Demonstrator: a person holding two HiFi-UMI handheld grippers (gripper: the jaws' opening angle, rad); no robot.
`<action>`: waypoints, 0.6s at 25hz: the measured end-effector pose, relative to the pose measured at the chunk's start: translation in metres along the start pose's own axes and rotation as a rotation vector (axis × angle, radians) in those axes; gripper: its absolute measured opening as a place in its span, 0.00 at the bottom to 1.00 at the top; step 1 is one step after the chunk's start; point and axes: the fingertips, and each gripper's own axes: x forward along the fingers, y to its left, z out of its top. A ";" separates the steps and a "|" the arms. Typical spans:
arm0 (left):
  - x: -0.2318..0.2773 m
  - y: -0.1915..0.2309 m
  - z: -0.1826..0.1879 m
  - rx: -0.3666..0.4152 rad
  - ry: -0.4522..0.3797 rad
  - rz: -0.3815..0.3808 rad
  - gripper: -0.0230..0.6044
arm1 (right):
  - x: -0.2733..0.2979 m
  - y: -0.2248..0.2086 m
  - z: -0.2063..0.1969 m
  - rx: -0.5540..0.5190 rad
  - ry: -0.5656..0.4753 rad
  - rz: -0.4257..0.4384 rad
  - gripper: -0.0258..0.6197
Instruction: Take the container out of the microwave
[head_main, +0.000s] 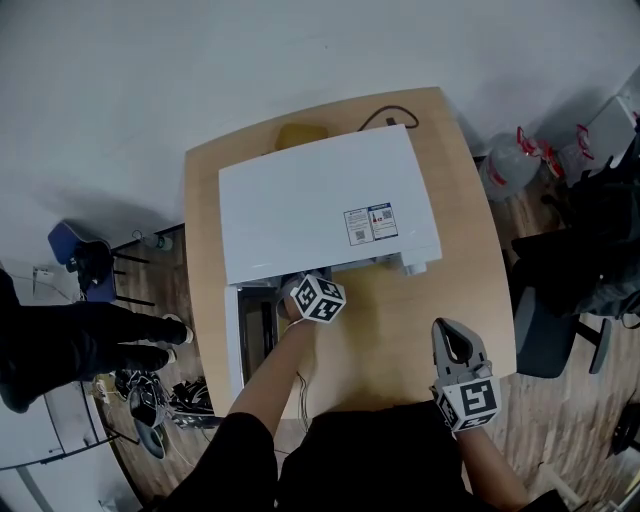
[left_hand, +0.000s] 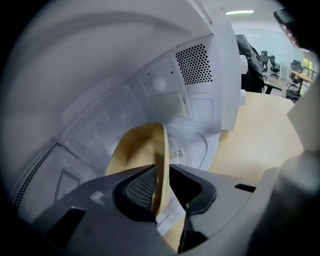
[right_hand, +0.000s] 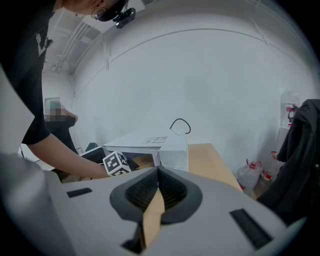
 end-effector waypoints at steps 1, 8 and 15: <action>-0.002 -0.001 -0.001 0.000 0.000 -0.006 0.16 | -0.001 0.002 0.000 0.002 0.002 0.003 0.13; -0.016 -0.007 -0.005 -0.012 -0.006 -0.024 0.09 | -0.009 0.012 0.006 -0.009 -0.017 0.019 0.13; -0.035 -0.026 -0.007 0.004 -0.032 -0.060 0.08 | -0.027 0.016 0.003 -0.013 -0.037 -0.004 0.13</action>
